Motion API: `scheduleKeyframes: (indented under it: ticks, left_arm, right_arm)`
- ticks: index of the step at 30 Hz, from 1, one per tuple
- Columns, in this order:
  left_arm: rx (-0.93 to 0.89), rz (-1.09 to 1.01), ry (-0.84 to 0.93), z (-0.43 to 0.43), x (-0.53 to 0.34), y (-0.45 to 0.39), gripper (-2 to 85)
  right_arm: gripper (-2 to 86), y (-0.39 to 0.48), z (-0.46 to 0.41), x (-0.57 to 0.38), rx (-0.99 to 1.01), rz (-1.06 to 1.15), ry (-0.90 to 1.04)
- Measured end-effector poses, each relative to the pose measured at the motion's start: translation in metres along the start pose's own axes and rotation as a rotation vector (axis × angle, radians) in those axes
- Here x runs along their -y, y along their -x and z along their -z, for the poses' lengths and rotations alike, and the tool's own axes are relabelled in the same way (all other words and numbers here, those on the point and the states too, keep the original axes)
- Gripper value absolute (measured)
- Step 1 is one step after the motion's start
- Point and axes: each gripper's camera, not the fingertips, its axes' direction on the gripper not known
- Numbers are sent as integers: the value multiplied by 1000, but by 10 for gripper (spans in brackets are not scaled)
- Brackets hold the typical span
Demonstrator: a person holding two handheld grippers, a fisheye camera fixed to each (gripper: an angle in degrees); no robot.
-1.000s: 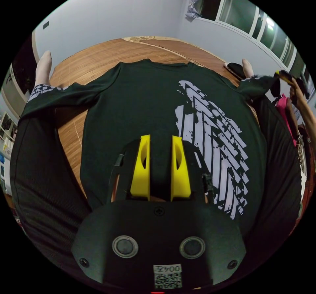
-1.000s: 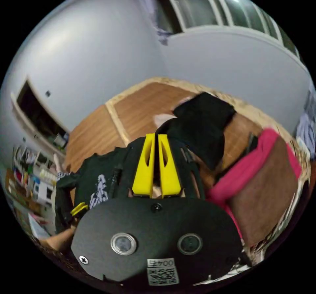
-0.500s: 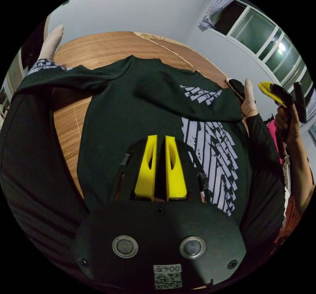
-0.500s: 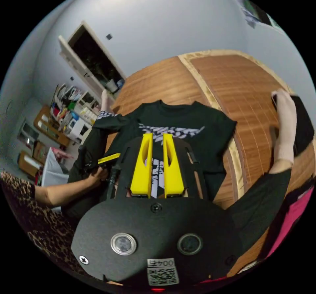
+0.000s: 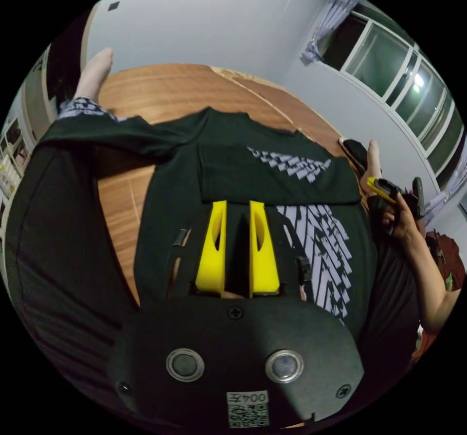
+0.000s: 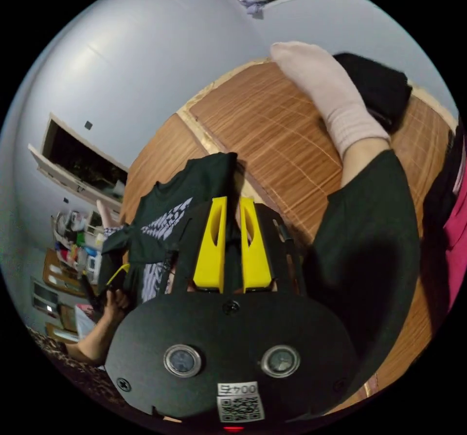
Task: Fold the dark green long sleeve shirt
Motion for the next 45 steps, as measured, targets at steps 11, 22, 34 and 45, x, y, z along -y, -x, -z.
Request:
scheduleKeyframes:
  ticks: [11, 22, 34, 45]
  left_arm:
    - [-33, 135, 56, -45, 13, 60, 27]
    - [-81, 174, 65, -85, 2, 89, 10]
    - [-95, 163, 74, -137, -33, 97, 9]
    - [-90, -212, -13, -158, -52, -3, 7]
  right_arm:
    - [103, -17, -53, 26, -25, 126, 246]
    - [19, -62, -53, 46, -115, 43, 237]
    - [63, -101, -37, 61, -2, 34, 121]
    - [77, -127, -42, 70, 7, -11, 260]
